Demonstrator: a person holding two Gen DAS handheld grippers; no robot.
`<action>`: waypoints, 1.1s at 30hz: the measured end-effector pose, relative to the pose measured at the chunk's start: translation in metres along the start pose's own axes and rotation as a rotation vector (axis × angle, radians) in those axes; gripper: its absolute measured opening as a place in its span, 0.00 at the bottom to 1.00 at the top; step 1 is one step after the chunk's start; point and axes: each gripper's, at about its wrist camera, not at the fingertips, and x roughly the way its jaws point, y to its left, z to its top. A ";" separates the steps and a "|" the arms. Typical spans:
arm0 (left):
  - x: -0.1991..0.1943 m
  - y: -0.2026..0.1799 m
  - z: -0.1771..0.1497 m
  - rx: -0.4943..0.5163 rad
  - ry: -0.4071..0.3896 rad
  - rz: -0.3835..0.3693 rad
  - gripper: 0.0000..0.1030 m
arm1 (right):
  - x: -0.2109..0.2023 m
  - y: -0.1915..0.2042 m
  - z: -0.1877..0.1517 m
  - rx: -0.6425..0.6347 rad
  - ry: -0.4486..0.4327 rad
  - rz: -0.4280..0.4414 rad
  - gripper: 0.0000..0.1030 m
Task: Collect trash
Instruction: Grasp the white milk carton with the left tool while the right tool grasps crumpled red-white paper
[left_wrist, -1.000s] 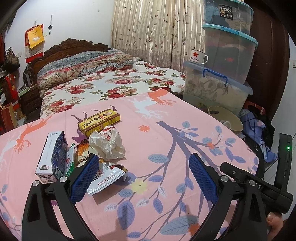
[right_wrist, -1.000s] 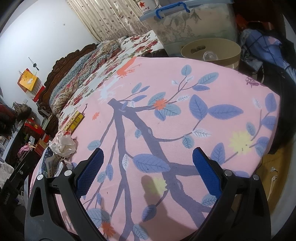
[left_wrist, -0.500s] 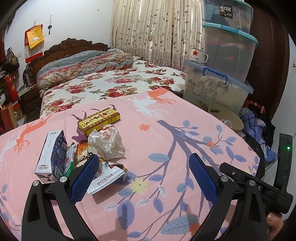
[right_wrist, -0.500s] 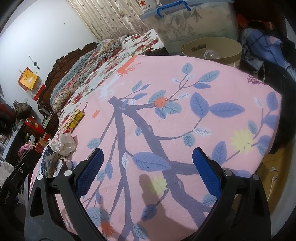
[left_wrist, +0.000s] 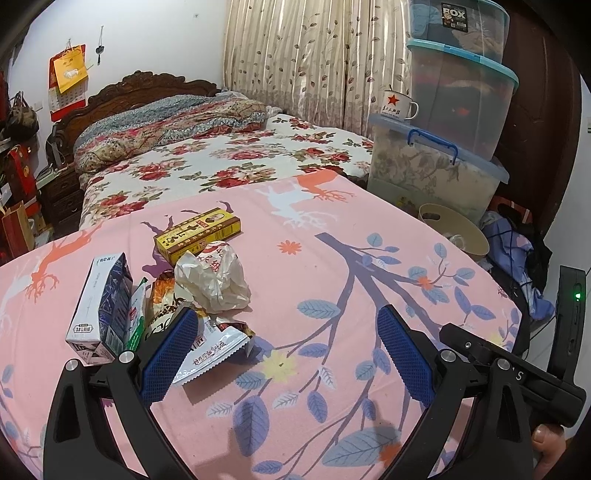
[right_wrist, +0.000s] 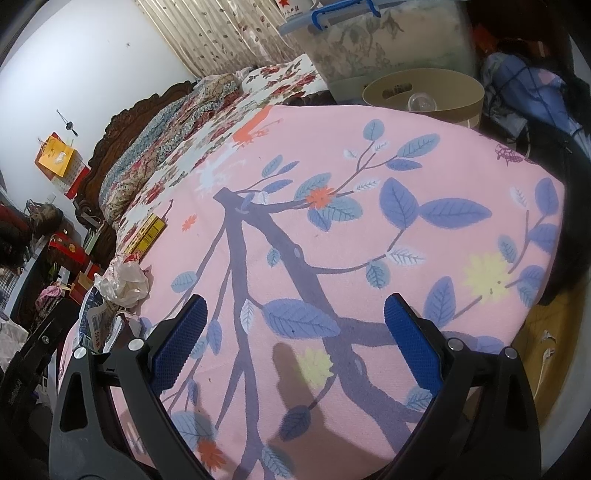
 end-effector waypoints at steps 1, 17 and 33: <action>0.000 0.000 0.000 0.001 0.000 0.000 0.90 | 0.000 0.000 0.000 -0.001 -0.001 0.000 0.93; -0.029 0.117 0.015 -0.220 -0.023 0.127 0.80 | 0.008 0.068 -0.007 -0.317 0.029 0.135 0.57; 0.033 0.172 -0.001 -0.270 0.162 0.261 0.74 | 0.072 0.171 0.008 -0.471 0.185 0.328 0.71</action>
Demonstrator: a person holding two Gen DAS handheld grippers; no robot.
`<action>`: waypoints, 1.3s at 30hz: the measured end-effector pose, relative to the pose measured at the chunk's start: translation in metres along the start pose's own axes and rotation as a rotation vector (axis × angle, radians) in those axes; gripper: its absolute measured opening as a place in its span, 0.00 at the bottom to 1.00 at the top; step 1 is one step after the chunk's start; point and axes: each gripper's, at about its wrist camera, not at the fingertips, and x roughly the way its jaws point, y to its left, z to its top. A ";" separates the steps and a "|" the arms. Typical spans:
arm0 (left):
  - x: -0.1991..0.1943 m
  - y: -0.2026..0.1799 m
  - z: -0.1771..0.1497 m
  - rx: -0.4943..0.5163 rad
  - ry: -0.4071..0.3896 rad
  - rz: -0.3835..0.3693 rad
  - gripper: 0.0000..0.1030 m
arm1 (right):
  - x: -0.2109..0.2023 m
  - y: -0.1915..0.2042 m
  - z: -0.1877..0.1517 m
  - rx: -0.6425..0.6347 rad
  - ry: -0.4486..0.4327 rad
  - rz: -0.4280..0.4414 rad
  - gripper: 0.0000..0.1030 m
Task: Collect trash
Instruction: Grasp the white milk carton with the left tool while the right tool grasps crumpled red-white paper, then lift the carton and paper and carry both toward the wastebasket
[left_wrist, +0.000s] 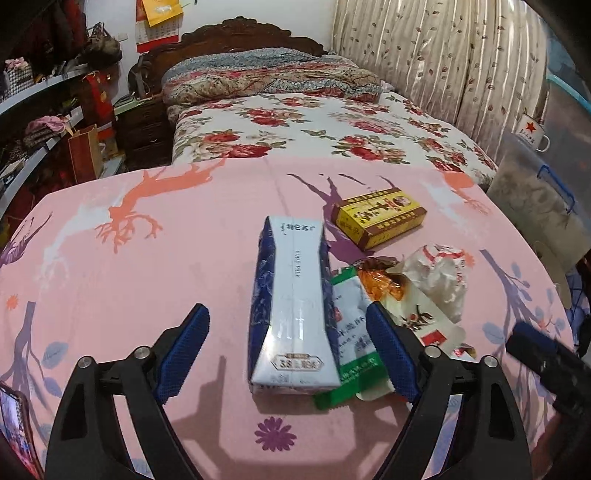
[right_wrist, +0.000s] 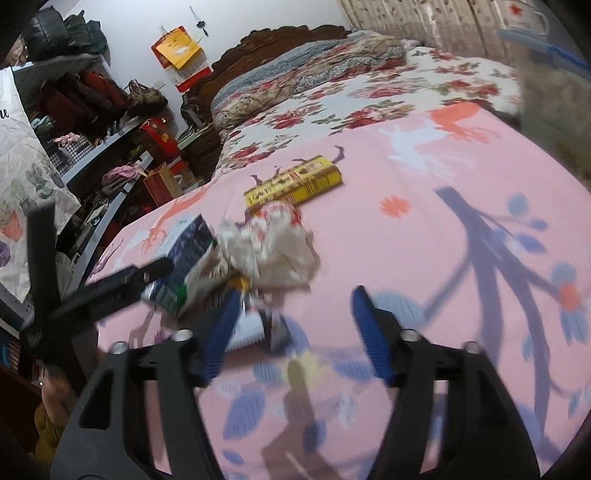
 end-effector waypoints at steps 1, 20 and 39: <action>0.003 0.002 0.001 -0.008 0.010 -0.004 0.70 | 0.007 0.002 0.007 0.004 0.002 0.007 0.78; -0.052 0.050 -0.011 -0.127 -0.035 -0.087 0.47 | -0.014 -0.031 0.013 0.072 -0.069 0.017 0.44; -0.060 -0.149 -0.043 0.216 0.045 -0.502 0.46 | -0.112 -0.128 -0.065 0.152 -0.200 -0.228 0.44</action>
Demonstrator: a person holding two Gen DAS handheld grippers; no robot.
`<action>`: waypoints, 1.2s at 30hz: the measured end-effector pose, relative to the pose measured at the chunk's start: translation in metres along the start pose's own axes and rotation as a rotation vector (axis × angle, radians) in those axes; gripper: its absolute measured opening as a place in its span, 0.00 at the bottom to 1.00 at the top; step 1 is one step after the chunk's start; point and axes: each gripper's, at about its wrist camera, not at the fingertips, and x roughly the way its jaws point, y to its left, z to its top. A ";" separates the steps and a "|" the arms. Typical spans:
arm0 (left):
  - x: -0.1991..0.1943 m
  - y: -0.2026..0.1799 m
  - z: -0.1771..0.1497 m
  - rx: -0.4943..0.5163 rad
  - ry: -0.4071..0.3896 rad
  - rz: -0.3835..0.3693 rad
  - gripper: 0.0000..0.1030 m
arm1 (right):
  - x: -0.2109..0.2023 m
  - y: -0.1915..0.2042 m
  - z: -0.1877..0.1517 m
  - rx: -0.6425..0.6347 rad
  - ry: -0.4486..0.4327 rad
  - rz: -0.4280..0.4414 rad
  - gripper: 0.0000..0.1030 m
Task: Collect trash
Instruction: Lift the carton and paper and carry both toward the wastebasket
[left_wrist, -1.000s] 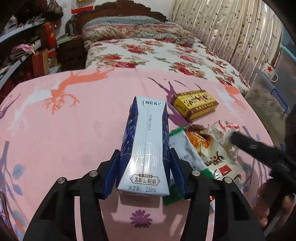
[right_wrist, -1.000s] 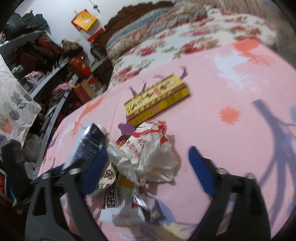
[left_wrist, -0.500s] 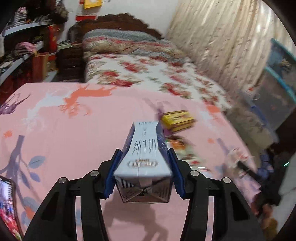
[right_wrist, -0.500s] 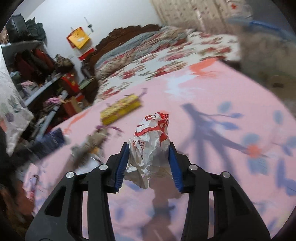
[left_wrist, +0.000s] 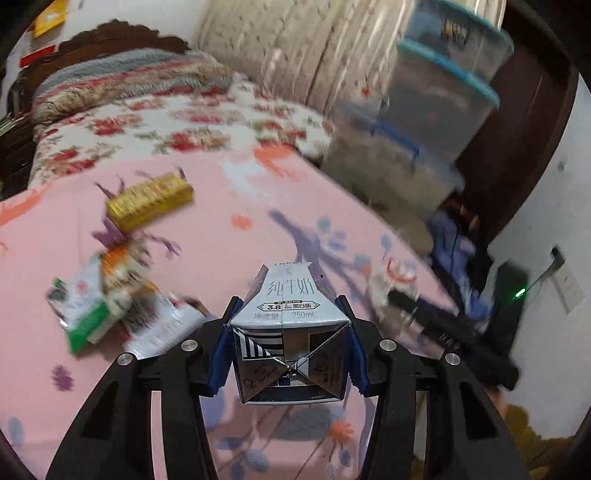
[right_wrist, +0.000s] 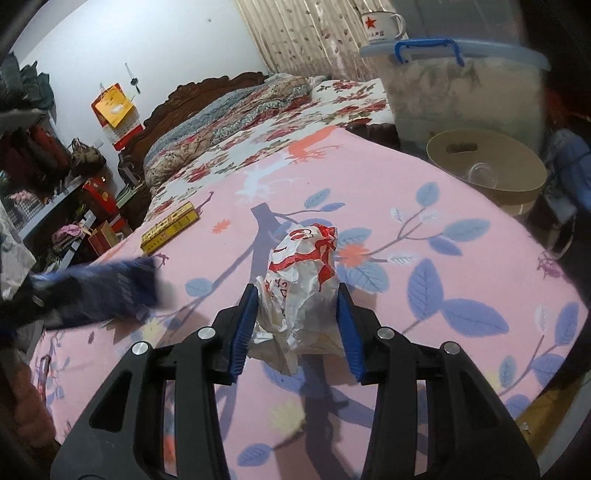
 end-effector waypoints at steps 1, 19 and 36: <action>0.010 -0.002 -0.005 0.005 0.023 0.015 0.46 | 0.001 0.001 -0.001 -0.006 0.000 0.002 0.44; 0.056 -0.008 -0.035 0.067 0.217 0.145 0.58 | 0.009 0.015 -0.013 -0.055 0.032 0.005 0.48; 0.067 -0.028 0.013 0.054 0.190 -0.001 0.48 | -0.007 -0.004 0.011 -0.095 -0.069 -0.037 0.40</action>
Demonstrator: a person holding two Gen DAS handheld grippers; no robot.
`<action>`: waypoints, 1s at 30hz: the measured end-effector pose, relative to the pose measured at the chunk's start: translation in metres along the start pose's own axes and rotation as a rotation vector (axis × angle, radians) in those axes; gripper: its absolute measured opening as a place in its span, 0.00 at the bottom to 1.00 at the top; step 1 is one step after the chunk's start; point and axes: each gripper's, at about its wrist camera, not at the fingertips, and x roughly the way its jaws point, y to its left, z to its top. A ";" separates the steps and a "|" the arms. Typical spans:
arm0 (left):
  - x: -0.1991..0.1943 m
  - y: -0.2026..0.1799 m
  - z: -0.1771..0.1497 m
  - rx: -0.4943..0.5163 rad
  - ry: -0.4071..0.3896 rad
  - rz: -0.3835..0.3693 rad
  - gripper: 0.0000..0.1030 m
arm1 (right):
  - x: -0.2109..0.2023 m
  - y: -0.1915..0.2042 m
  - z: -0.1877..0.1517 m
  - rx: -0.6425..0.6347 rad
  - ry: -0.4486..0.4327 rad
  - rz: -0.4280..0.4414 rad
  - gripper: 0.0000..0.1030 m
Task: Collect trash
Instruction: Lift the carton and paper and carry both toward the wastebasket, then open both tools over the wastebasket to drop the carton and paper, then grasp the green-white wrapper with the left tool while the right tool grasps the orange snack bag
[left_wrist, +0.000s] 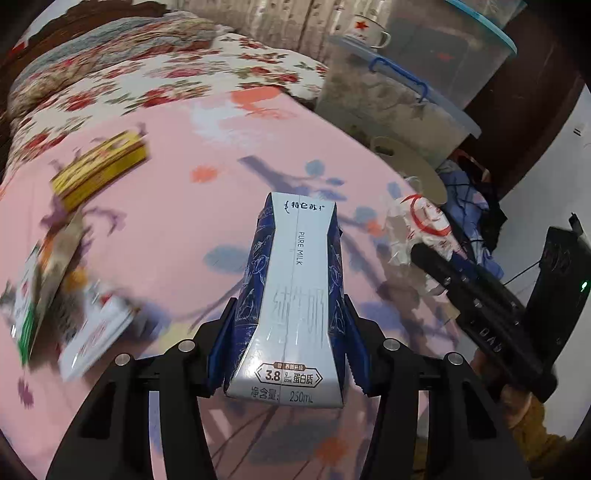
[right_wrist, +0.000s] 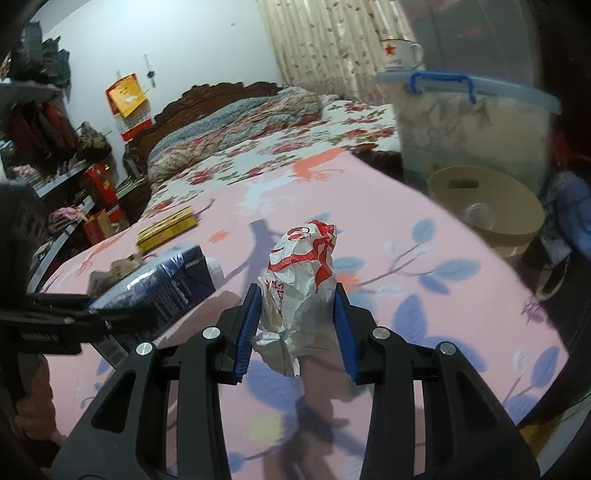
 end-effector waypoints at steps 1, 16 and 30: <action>0.004 -0.007 0.009 0.014 0.003 -0.012 0.48 | 0.000 -0.007 0.002 0.014 -0.004 -0.004 0.40; 0.125 -0.169 0.185 0.216 0.071 -0.158 0.57 | 0.012 -0.218 0.091 0.386 -0.144 -0.199 0.59; 0.104 -0.123 0.134 0.156 0.107 -0.121 0.72 | -0.012 -0.207 0.045 0.466 -0.164 -0.120 0.69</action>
